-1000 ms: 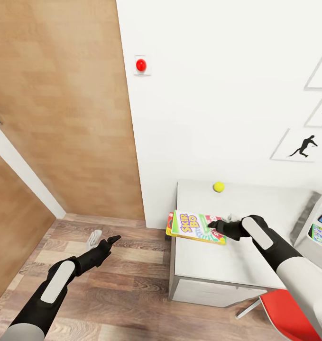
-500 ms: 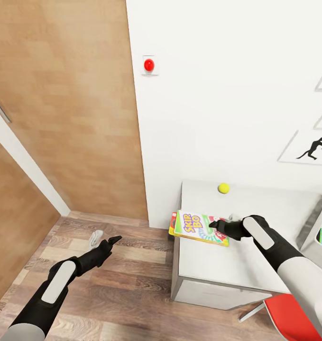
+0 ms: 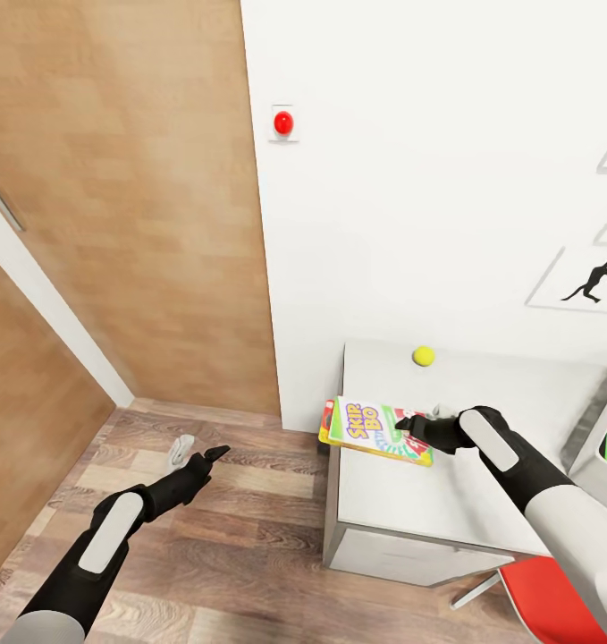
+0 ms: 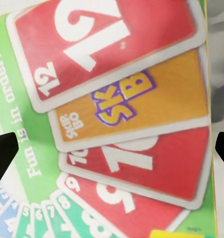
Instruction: Put all the toys in the child's room - the three board games (two on the bed and one on the table), the two jigsaw puzzles on the table, and the tennis ball on the table - inside the toy box on the table in the child's room.
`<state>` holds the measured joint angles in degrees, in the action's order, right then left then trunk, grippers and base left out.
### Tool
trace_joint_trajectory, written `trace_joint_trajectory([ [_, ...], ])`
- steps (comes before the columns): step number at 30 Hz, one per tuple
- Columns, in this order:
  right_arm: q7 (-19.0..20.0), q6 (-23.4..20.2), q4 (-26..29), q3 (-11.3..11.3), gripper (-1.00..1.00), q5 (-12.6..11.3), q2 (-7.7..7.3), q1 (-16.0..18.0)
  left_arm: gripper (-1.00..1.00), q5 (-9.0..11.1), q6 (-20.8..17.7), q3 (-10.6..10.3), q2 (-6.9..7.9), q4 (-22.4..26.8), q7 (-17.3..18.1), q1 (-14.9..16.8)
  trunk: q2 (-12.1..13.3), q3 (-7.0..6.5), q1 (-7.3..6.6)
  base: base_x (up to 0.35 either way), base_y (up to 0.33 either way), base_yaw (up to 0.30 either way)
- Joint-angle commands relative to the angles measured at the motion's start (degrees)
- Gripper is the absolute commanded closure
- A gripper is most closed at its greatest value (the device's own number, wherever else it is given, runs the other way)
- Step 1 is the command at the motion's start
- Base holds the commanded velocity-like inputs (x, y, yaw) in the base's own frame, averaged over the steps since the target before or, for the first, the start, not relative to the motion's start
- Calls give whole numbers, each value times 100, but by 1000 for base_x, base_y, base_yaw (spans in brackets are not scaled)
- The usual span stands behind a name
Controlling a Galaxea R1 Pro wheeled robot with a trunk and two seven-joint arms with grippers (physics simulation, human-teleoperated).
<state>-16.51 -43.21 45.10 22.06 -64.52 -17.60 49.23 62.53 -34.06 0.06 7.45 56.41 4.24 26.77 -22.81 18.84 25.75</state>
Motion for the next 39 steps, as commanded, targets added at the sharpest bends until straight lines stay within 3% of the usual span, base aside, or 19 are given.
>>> trace_joint_trajectory([
  [1,-54,2,8,26,-100,-60,-7,5,-100,14,-24,0,2,1,6,4,-11,10,3,0,0,6],
  [39,-62,5,8,25,-100,-60,-15,-8,-100,14,-22,-83,-6,1,6,7,-11,10,3,0,0,40],
])
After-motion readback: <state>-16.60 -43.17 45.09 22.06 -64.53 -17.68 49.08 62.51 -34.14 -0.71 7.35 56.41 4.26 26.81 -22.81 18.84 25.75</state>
